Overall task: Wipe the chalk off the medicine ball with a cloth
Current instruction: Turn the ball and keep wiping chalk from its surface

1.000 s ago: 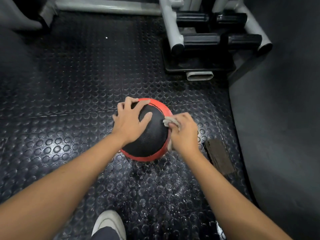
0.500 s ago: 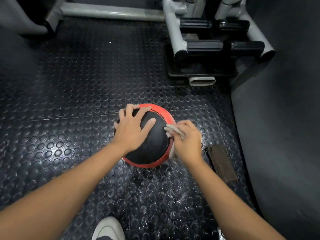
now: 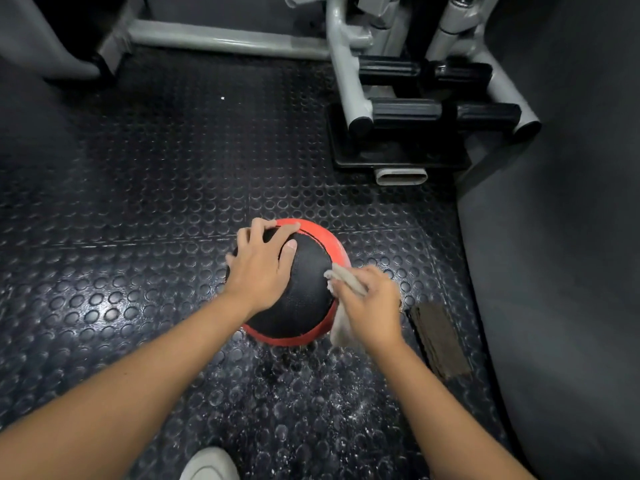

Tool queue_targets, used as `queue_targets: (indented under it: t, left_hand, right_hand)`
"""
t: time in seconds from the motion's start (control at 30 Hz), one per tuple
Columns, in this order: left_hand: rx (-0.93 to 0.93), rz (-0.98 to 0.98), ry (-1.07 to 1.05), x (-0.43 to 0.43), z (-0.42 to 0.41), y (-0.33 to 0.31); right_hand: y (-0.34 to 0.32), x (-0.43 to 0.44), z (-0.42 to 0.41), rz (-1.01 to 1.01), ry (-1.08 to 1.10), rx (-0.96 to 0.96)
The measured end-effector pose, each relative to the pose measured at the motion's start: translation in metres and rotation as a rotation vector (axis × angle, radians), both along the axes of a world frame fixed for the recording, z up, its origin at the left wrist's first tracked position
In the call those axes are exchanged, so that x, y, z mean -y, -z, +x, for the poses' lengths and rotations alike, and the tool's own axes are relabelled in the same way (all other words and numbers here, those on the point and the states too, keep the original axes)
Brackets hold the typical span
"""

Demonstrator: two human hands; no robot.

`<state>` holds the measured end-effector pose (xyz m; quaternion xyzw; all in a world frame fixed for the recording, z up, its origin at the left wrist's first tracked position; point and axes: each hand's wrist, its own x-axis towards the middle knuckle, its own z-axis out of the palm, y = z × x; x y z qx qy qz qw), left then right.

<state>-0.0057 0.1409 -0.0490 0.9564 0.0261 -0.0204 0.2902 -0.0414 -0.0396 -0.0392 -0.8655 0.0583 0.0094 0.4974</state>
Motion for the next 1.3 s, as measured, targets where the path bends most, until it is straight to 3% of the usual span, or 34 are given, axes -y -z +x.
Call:
queue_targets:
  t: [0.13,0.23,0.47,0.73,1.0,1.3]
  left_hand:
    - [0.002,0.002,-0.040,0.000,0.000,0.000]
    - [-0.005,-0.010,-0.051,-0.002,0.000,0.000]
    - [-0.011,-0.023,-0.024,-0.002,0.001,-0.002]
    - [0.028,0.028,-0.017,0.008,-0.008,-0.002]
    - [0.004,-0.034,-0.062,0.003,0.001,-0.003]
    - [0.006,-0.081,-0.109,0.002,0.002,-0.003]
  right_hand:
    - [-0.014,-0.021,0.057,-0.209,-0.103,0.039]
    - [-0.024,-0.033,0.079,-0.242,-0.139,0.039]
    - [-0.003,-0.002,0.008,-0.143,-0.056,0.015]
    - [-0.027,-0.031,0.071,-0.192,-0.097,0.016]
    - [0.012,-0.014,-0.027,0.069,0.118,-0.031]
    - [0.009,-0.016,0.034,0.028,0.243,0.075]
